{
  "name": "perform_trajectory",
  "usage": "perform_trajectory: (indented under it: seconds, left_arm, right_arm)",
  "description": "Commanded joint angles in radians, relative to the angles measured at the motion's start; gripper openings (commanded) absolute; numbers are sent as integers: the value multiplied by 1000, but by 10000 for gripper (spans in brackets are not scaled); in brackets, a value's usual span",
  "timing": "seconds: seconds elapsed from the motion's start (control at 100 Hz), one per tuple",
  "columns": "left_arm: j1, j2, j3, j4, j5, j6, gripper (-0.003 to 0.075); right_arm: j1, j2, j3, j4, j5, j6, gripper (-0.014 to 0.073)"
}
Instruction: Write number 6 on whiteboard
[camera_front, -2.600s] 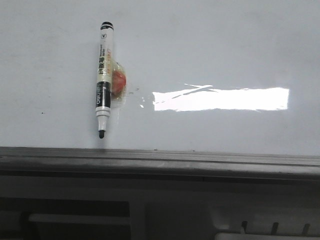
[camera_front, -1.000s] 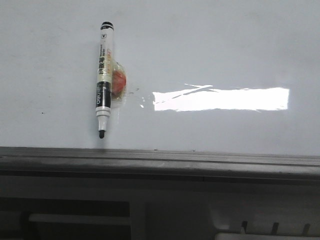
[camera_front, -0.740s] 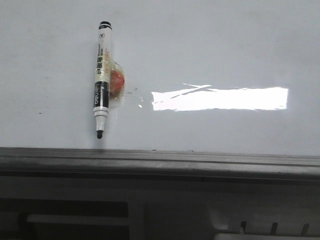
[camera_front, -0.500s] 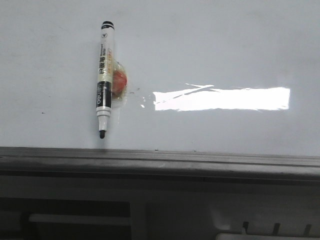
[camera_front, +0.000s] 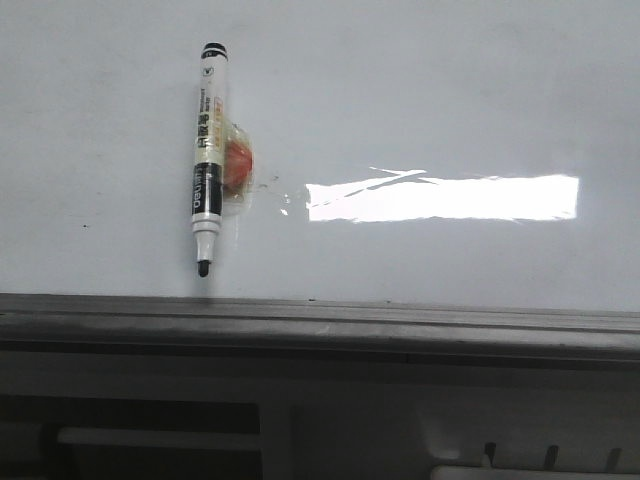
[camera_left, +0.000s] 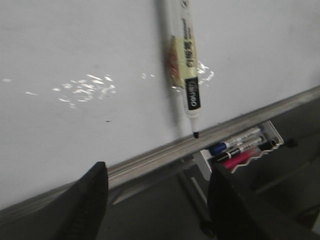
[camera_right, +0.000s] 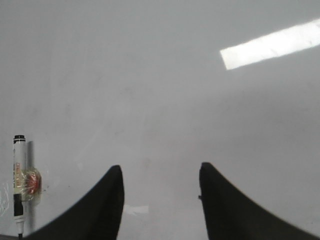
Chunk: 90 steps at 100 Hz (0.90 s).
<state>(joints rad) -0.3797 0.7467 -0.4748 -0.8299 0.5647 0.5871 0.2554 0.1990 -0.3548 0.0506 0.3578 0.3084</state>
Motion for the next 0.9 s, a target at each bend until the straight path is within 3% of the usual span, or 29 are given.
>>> perform_trajectory:
  seconds: [0.0, 0.19, 0.37, 0.55, 0.89]
  left_arm:
    - [-98, 80, -38, -88, -116, 13, 400]
    - [-280, 234, -53, -227, -332, 13, 400]
    - [-382, 331, -95, -250, -523, 13, 400]
    - [-395, 396, -97, -269, -647, 13, 400]
    - [-395, 480, -97, -269, -664, 13, 360]
  right_arm:
    - [12, 22, -38, -11, -69, -14, 324]
    - [14, 22, -38, -11, -65, -14, 324]
    - [14, 22, -38, -11, -65, -14, 324]
    - [14, 22, -38, -2, -65, -14, 324]
    - [14, 22, -38, 9, -71, -14, 324]
